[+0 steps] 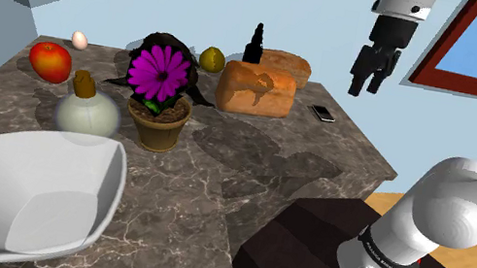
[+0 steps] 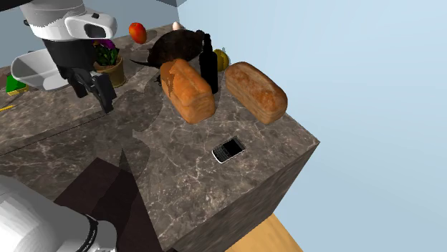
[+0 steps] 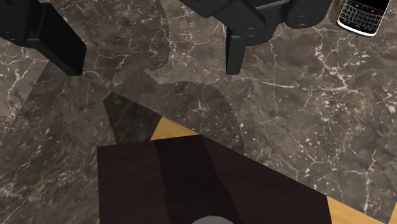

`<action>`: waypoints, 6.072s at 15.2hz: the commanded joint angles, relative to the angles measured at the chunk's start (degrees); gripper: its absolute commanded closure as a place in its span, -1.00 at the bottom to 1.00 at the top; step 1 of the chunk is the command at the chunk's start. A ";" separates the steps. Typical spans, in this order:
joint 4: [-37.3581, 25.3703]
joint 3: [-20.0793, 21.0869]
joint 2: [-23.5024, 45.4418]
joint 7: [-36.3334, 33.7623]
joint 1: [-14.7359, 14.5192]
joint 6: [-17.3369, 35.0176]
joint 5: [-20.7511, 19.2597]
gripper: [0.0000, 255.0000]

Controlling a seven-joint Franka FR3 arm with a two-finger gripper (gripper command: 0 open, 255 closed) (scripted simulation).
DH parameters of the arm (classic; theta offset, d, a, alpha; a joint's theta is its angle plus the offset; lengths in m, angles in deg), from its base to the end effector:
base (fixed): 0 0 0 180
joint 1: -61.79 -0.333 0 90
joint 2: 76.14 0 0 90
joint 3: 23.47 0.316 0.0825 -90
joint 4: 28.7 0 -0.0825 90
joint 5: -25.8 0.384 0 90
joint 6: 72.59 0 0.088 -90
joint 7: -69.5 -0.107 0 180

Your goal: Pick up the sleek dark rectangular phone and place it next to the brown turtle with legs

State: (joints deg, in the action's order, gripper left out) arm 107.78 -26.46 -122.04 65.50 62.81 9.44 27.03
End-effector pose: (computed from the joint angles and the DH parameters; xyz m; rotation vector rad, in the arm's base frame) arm 0.2858 -0.0219 0.5716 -3.0698 0.1840 0.2316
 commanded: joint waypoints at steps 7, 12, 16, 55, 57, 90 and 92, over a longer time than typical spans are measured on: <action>2.69 -4.97 5.75 3.07 2.84 9.93 -3.56 -1.00; 3.06 -9.25 12.29 5.55 4.91 18.21 -5.60 -1.00; 2.13 -12.71 18.51 7.68 6.23 24.59 -6.32 -1.00; -8.08 -23.65 50.78 21.72 9.92 48.27 5.39 1.00; -8.12 -23.68 50.87 21.81 9.95 48.30 5.44 1.00; -23.30 -23.16 40.08 16.31 9.41 23.71 -0.88 1.00; -24.66 -23.10 39.90 16.19 9.39 22.19 -0.96 1.00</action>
State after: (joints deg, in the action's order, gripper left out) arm 83.98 -49.57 -82.17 81.70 72.20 32.49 26.07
